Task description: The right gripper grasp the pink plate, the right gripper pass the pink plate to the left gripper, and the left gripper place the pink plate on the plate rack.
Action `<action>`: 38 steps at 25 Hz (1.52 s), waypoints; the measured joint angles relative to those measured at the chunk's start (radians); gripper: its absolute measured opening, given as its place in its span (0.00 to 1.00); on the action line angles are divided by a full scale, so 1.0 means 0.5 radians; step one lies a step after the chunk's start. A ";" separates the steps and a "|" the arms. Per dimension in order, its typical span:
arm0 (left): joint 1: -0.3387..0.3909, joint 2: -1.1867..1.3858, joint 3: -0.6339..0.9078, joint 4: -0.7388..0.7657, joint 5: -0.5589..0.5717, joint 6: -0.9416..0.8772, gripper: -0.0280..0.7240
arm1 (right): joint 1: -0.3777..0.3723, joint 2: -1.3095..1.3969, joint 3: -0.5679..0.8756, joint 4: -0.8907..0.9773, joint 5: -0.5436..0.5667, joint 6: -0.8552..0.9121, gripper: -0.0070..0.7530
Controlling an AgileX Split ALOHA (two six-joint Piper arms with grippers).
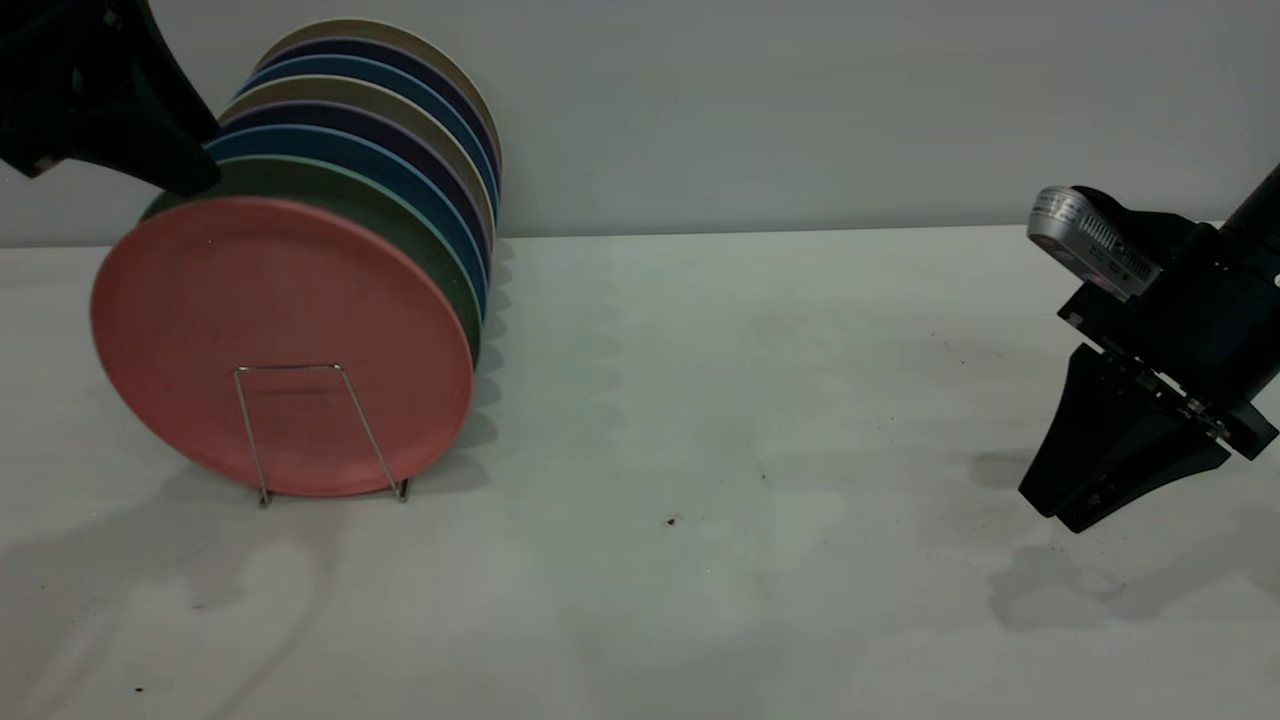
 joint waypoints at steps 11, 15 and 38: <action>0.000 -0.373 0.000 0.508 0.224 -2.178 0.77 | 0.005 -0.181 0.000 -0.167 -0.060 0.173 0.29; 0.000 -0.557 0.000 1.087 0.493 -2.885 0.77 | 0.099 -0.512 0.000 -0.760 -0.197 0.634 0.29; 0.000 -2.289 1.005 1.022 0.872 -3.089 0.77 | 0.634 -2.765 0.856 -1.567 0.401 1.475 0.31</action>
